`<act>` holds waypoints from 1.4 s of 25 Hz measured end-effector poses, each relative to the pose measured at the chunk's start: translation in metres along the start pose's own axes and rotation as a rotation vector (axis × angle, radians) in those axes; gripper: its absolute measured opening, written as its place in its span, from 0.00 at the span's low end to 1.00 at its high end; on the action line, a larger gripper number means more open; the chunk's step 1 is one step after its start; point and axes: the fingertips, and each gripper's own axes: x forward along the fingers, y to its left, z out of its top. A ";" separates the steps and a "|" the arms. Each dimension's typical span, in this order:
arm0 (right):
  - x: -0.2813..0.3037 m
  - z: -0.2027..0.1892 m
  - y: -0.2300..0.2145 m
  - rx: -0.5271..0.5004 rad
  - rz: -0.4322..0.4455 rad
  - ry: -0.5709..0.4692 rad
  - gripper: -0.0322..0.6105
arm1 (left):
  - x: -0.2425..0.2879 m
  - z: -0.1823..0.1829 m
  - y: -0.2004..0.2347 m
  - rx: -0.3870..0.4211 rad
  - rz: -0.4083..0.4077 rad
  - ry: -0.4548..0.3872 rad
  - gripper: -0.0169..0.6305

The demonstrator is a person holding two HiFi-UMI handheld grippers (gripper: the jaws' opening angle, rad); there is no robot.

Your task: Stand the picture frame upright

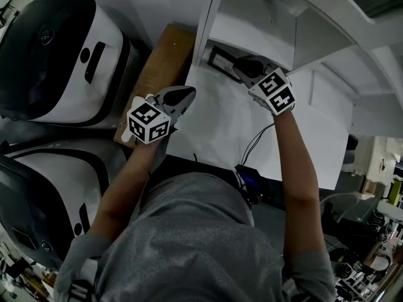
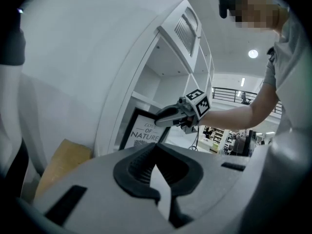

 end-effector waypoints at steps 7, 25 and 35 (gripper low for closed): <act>0.000 -0.001 -0.002 -0.078 -0.061 0.019 0.18 | 0.003 -0.002 -0.002 0.003 -0.003 0.011 0.04; -0.010 -0.008 -0.013 -0.218 -0.275 0.077 0.24 | 0.025 -0.006 -0.001 0.037 0.017 0.027 0.04; -0.008 -0.009 -0.014 -0.247 -0.316 0.094 0.24 | 0.077 0.021 0.023 0.167 0.143 0.011 0.04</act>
